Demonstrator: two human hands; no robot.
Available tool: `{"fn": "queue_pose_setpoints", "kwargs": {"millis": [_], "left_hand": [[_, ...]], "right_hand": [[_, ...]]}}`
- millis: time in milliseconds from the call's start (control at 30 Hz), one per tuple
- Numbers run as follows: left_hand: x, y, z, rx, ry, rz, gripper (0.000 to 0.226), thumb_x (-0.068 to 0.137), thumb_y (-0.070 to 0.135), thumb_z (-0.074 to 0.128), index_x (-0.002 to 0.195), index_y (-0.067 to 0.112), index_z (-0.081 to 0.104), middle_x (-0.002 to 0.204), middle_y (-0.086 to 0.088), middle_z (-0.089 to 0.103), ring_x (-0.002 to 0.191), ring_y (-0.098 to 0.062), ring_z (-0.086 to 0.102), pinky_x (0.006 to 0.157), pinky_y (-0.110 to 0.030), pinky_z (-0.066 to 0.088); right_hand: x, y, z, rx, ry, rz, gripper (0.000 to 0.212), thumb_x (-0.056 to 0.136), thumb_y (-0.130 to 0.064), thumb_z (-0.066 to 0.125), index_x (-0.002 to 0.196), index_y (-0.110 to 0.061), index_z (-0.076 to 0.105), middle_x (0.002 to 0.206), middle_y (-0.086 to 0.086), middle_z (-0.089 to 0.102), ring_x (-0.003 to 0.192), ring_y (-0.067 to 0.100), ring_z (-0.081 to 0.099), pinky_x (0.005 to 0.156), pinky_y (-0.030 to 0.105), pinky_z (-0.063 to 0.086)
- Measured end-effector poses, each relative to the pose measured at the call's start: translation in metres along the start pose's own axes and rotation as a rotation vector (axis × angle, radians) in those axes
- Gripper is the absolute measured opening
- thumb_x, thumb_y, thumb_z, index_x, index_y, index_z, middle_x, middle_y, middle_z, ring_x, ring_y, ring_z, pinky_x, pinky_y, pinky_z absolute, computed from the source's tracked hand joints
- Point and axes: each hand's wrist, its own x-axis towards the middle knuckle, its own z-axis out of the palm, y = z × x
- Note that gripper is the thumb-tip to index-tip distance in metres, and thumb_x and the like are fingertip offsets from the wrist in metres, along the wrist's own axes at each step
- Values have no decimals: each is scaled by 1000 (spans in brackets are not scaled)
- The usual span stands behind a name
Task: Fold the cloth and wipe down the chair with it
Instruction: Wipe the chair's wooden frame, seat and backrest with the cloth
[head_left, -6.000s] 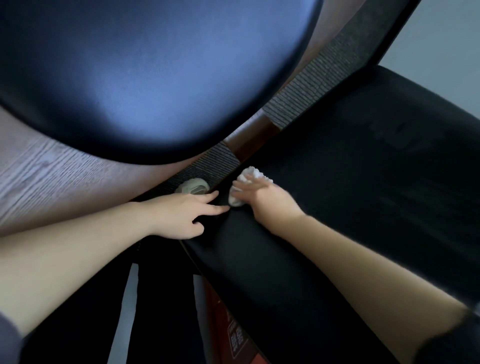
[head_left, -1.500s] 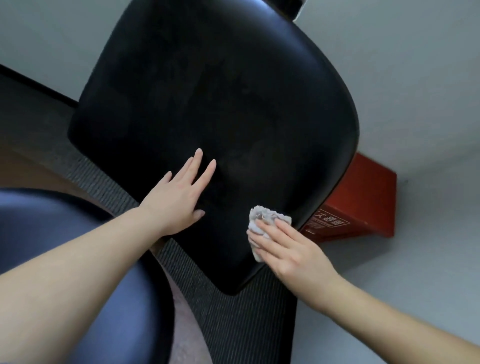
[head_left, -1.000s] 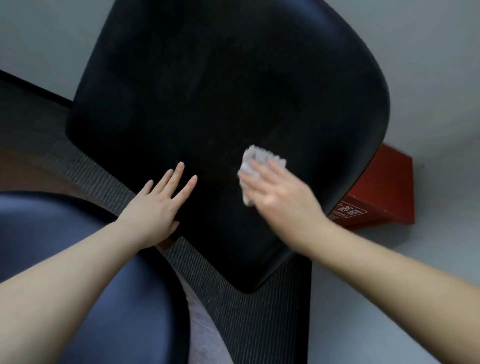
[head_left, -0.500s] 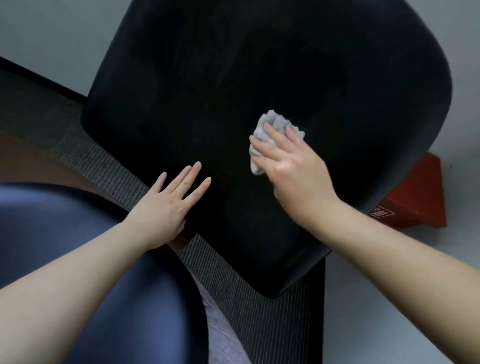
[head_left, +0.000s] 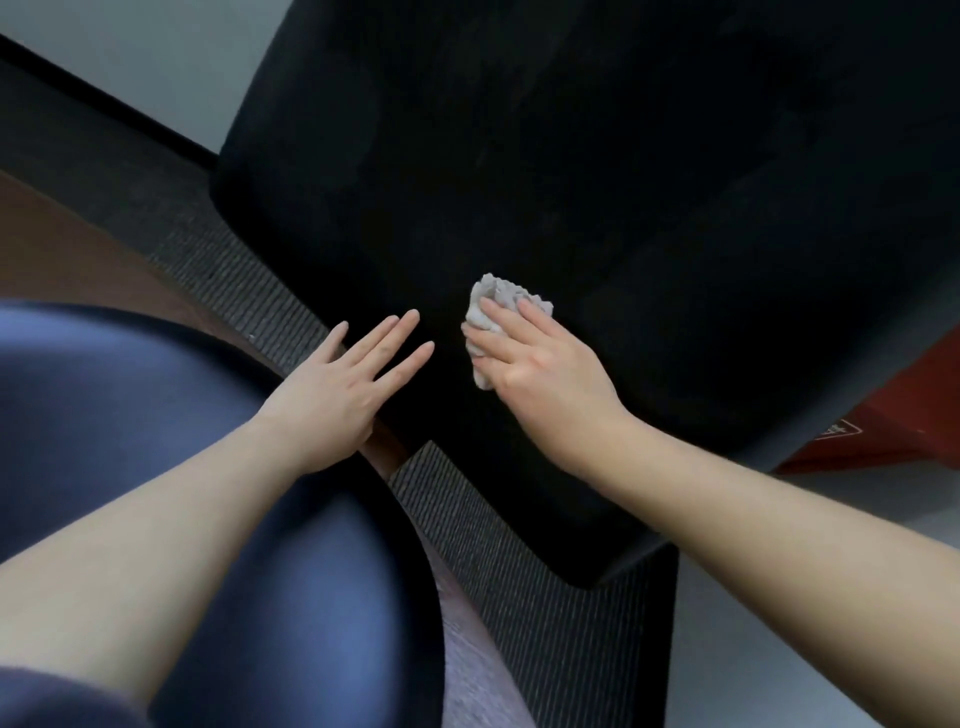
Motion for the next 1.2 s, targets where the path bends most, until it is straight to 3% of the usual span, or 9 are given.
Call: {"fn": "queue_pose_setpoints", "kwargs": {"millis": [167,333,467,633,733,833,933,1067,1200], "left_hand": [[-10,-8,18,17,-10,-63,103,76,19,69,157,17,5,163,-17,2,149,-29,19,112,-54,29],[-8,-8,28,39,-8,-92,104,86,26,58,152,21,-22,158,-12,-29,151,-25,-3,118,-51,17],[-9,-1,25,-35,-24,-124,100,84,21,60,154,23,-12,160,-12,-20,152,-27,3,117,-52,20],[-11,3,21,-102,-40,-147,100,88,22,56,149,25,-22,156,-9,-30,152,-25,-4,119,-50,16],[-11,4,18,-114,-48,-147,98,89,24,56,151,24,-20,157,-9,-30,152,-25,-5,119,-50,17],[-10,9,14,-124,-97,-170,96,92,27,55,153,22,-20,157,-11,-33,152,-25,-9,120,-47,13],[-9,14,11,-139,-99,-186,98,92,28,57,153,20,-19,158,-13,-31,152,-26,-9,120,-48,14],[-9,16,8,-133,-129,-202,99,92,29,55,152,19,-22,157,-15,-32,152,-26,-10,121,-47,14],[-12,24,2,-183,-90,-175,97,89,24,56,154,18,-16,160,-17,-23,152,-30,-4,120,-47,14]], "right_hand": [[-18,-42,36,45,-55,-172,39,85,-14,40,92,-5,76,109,11,71,115,34,60,108,42,26],[17,-64,58,-24,-224,-311,48,75,-20,30,71,-23,78,86,-4,75,106,24,66,103,37,43],[-15,-58,69,6,-215,-461,17,77,-12,60,70,-12,76,82,4,72,110,34,62,103,44,43],[-47,-53,65,-3,-241,-435,15,81,-15,62,75,-17,77,90,0,71,114,28,59,116,39,9],[-17,-60,65,-13,-242,-405,23,81,-19,57,80,-15,79,98,5,73,113,33,61,111,42,21],[-29,-54,50,-19,-316,-429,23,77,-33,69,91,-16,78,114,5,70,126,33,52,113,46,26],[-59,-42,29,14,-387,-435,49,81,-47,59,113,-12,71,132,7,60,136,32,41,117,46,23],[-52,-44,23,-103,-506,-417,70,93,-59,39,140,-8,46,156,9,29,147,34,8,118,48,-3],[-88,-39,11,-94,-547,-462,69,87,-58,49,133,-7,55,148,11,43,144,35,21,119,50,1]]}}
